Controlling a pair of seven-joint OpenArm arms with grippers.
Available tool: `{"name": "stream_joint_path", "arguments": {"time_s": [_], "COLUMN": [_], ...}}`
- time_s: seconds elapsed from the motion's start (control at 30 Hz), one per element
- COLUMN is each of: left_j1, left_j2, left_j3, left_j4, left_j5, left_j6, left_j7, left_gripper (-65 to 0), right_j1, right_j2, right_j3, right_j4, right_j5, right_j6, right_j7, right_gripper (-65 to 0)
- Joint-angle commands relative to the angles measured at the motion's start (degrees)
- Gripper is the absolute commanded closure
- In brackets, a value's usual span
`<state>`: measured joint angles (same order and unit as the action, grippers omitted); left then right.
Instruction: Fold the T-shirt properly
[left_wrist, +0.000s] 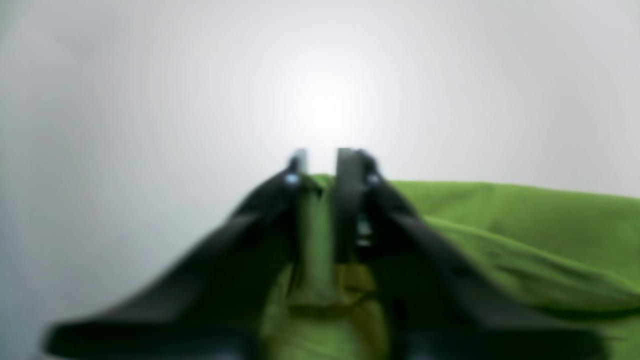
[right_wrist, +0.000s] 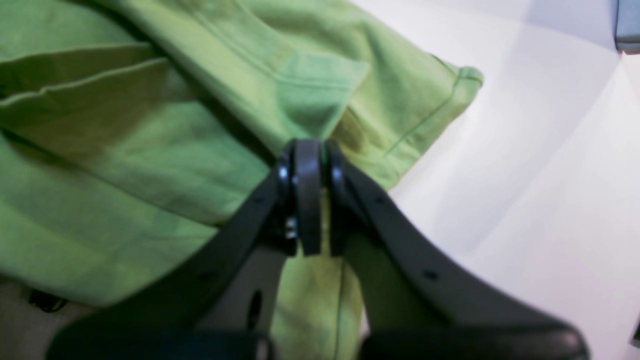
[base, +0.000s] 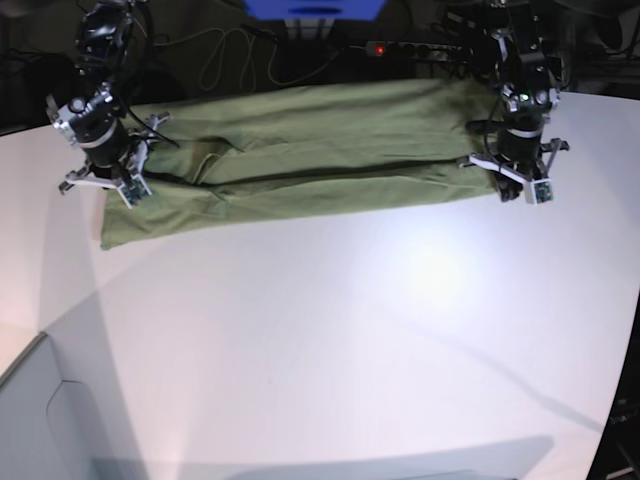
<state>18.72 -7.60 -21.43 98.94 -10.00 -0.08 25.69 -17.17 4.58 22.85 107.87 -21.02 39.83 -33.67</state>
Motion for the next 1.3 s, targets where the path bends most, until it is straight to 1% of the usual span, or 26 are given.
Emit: {"name": "stream_joint_path", "arguments": {"time_s": [0.0, 0.17, 0.33, 0.4, 0.57, 0.7, 0.87, 1.13, 1.2, 1.27], "left_j1": [0.0, 0.3, 4.3, 5.9, 9.2, 10.8, 13.0, 17.2, 17.8, 17.6], "left_j2": [-0.1, 0.8, 1.0, 1.6, 1.6, 0.3, -2.4, -3.8, -5.3, -5.6], "left_j3": [-0.4, -0.5, -0.5, -0.6, -2.2, -2.2, -1.6, -1.6, -1.6, -1.6], "left_j4": [1.4, 3.4, 9.1, 10.8, 11.3, 11.0, 10.9, 10.8, 9.5, 7.6], "left_j5": [-0.2, -0.2, -0.2, -0.2, -0.2, -0.2, -0.2, -0.2, -0.2, -0.2], "left_j6": [0.1, 0.1, 0.3, 0.3, 0.0, 0.0, 0.0, -0.1, -0.1, -0.1], "left_j7": [-1.1, -1.1, -1.0, -1.0, -1.1, -1.3, -7.4, -8.1, -8.2, -8.2], "left_gripper": [0.0, 0.0, 0.0, 0.0, 0.0, 0.0, 0.0, 0.0, 0.0, 0.0], "right_j1": [0.3, 0.3, 0.3, 0.3, 0.3, 0.3, 0.3, 0.3, 0.3, 0.2], "right_j2": [0.6, 0.7, 0.6, 0.5, 0.4, 0.4, 0.4, 0.6, 0.5, 0.5], "right_j3": [0.2, 0.2, 0.2, 0.2, 0.2, 0.2, 0.2, 0.4, 0.4, 0.3], "right_j4": [0.9, 0.9, 0.9, 0.9, 0.9, 0.9, 0.9, 0.9, 0.9, 0.9], "right_j5": [0.1, 0.1, 0.1, 0.1, 0.1, 0.1, 0.1, 0.1, 0.1, 0.1], "right_j6": [0.2, 0.2, 0.2, 0.2, 0.2, 0.2, 0.2, 0.2, 0.2, 0.2], "right_j7": [0.7, 0.7, 0.8, 0.8, 0.9, 1.0, 1.0, 0.7, 0.7, 0.7], "right_gripper": [-0.2, -0.2, -0.2, -0.2, -0.2, -0.2, -0.2, -0.2, -0.2, -0.2]}}
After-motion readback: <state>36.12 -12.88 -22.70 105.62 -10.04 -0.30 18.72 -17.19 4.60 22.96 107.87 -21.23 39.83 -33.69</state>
